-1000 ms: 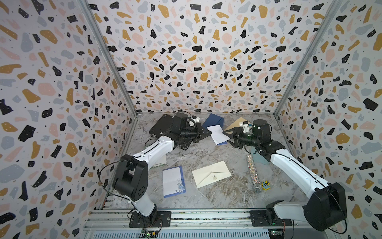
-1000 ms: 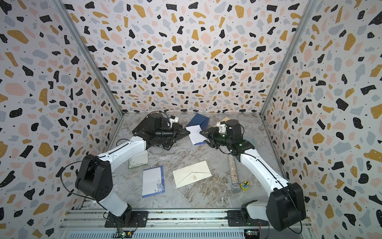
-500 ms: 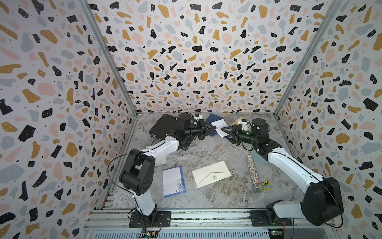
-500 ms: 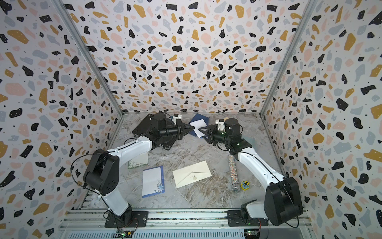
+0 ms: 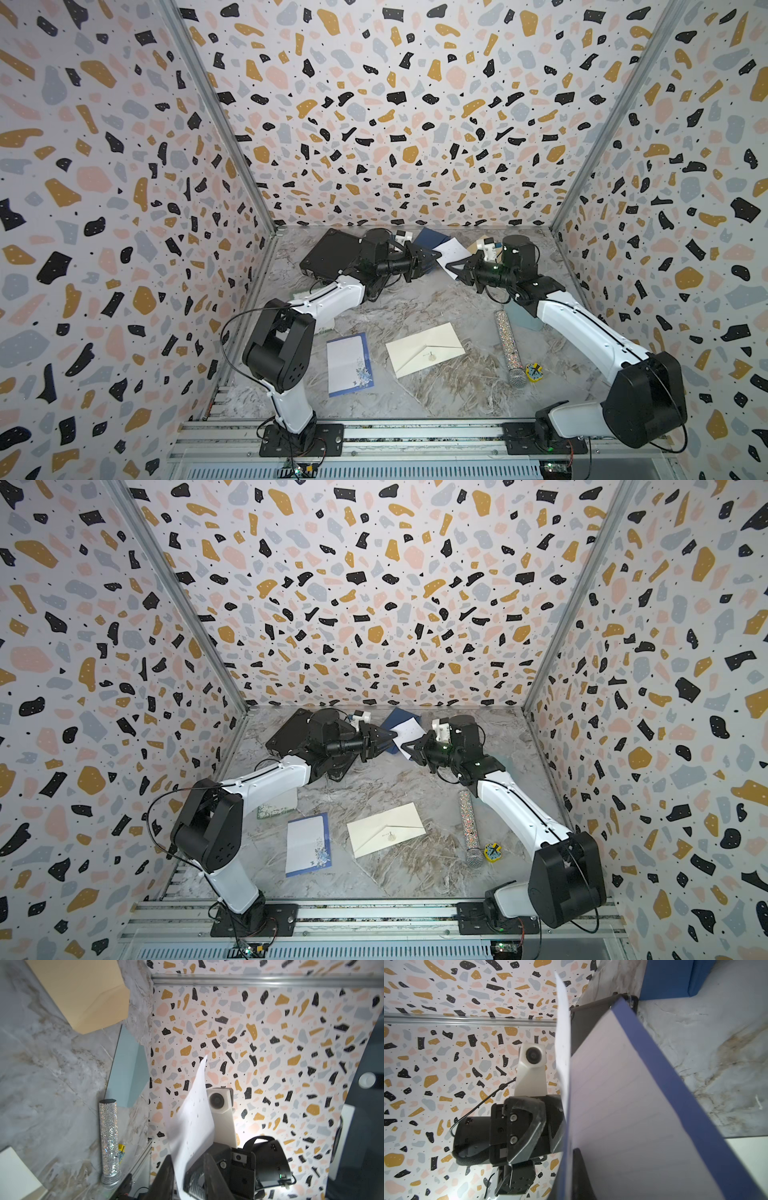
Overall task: Take the letter paper out of the envelope
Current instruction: Unfold the letter paper.
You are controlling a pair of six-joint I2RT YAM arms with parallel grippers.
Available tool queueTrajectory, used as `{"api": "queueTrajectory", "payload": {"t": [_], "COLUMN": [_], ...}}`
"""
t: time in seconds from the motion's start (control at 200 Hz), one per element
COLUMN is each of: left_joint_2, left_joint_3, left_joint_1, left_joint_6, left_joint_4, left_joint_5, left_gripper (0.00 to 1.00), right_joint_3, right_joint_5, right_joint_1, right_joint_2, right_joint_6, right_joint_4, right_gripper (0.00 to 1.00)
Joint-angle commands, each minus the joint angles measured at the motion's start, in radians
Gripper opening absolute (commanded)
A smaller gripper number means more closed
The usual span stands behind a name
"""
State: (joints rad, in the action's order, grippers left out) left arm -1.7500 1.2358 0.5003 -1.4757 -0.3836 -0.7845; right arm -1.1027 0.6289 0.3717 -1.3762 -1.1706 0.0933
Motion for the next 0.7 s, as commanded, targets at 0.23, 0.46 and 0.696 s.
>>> {"api": "queueTrajectory", "payload": {"t": [0.23,0.46,0.696], "left_joint_2": [0.055,0.065,0.129], "left_joint_3": [0.145,0.207,0.133], "left_joint_1": [-0.049,-0.064,-0.097], "left_joint_6": [0.095,0.133,0.046], "left_joint_4": [0.444,0.662,0.654], "left_joint_5": [0.034,0.044,0.051], "left_gripper": [0.54,0.59,0.64], "right_joint_3": [-0.179,0.111,0.278], "right_joint_5": [-0.383,-0.686,-0.682], "right_joint_1": [0.041,0.234,0.269], "right_joint_2": [0.033,0.172,0.229], "right_joint_6": [0.847,1.385,1.707], "right_joint_4": [0.394,-0.125,-0.314], "right_gripper": [0.00,0.00,0.00]}}
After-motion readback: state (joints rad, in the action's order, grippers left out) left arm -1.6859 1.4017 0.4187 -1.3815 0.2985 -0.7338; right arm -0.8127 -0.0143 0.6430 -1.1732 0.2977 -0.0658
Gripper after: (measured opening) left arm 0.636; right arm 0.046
